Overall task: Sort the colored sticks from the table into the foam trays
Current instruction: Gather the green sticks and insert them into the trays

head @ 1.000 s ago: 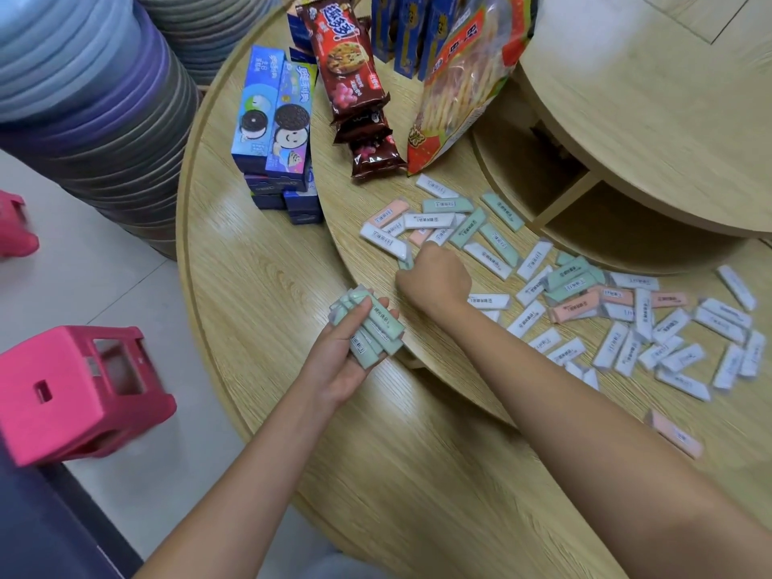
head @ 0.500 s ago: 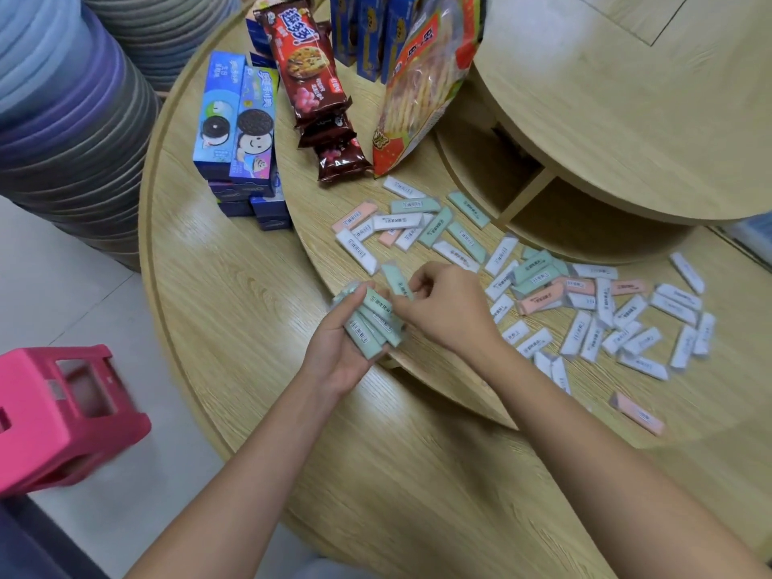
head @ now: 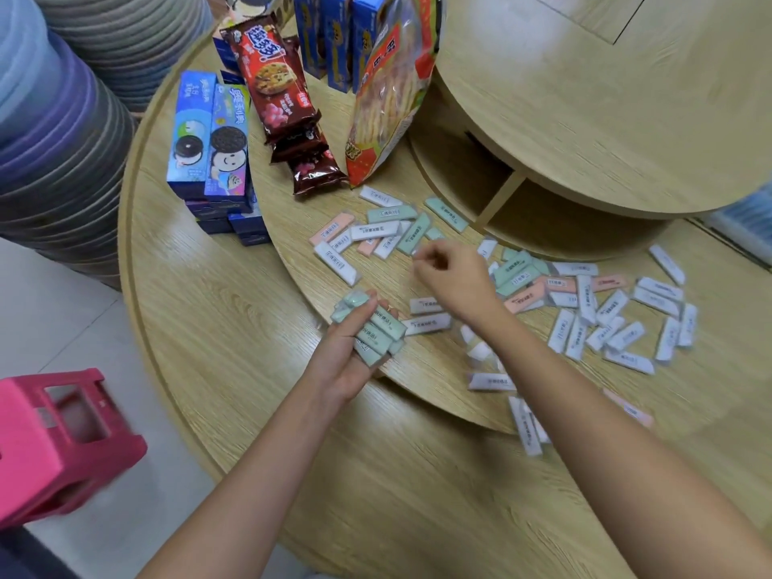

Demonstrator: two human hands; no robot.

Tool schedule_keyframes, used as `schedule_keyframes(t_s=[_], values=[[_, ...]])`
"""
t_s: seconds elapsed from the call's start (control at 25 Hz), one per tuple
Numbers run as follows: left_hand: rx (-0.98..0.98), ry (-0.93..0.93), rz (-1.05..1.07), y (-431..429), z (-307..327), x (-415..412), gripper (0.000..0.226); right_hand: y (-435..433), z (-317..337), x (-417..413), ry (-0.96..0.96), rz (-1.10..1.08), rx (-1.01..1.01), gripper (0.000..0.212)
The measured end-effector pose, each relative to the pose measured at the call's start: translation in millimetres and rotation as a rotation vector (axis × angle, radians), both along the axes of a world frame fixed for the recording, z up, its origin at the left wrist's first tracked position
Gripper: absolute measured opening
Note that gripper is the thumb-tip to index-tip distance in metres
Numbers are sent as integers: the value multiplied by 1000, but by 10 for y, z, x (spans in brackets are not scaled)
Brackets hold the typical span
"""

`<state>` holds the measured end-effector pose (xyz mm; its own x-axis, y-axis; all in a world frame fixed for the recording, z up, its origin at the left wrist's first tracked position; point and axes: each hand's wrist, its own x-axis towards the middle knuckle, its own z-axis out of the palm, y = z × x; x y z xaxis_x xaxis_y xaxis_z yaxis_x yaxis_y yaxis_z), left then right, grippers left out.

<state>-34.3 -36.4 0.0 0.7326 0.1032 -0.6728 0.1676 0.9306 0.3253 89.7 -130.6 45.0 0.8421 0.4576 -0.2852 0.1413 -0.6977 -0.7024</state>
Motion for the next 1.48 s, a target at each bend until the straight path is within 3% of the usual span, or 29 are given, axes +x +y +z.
schedule_keyframes(t_s=[0.12, 0.24, 0.44, 0.64, 0.76, 0.84, 0.96, 1.04, 1.16, 1.28, 1.48], values=[[-19, 36, 3, 29, -8, 8, 19, 36, -196, 565, -177, -19, -277, 23], [8, 52, -21, 39, -19, -6, 15, 28, -392, 785, -202, 72, -607, 18], [-17, 41, -28, 102, -33, 16, 16, 46, -407, 711, -402, 243, -706, 13], [-35, -36, -16, 82, -83, 87, 9, 111, -46, 479, -78, 45, -368, 23], [-62, -157, -44, 84, -170, 117, 35, 125, 141, -27, 79, 101, -168, 24], [-59, -208, -78, 67, -188, 128, 64, 140, 183, -300, 15, 134, -168, 23], [-93, -202, -40, 35, -184, 111, 77, 173, 141, -511, -73, 154, -160, 23], [-89, -186, -23, 18, -146, 85, 67, 190, 119, -558, -97, 181, -147, 18], [-13, -135, -26, 21, -56, 80, 29, 196, 136, -533, -59, 218, -126, 16], [-4, -114, 19, 85, -40, 84, 28, 134, 192, -351, 72, 151, -16, 15], [48, -105, -58, -47, 55, 58, 30, -334, 219, -280, 101, -14, 54, 8]])
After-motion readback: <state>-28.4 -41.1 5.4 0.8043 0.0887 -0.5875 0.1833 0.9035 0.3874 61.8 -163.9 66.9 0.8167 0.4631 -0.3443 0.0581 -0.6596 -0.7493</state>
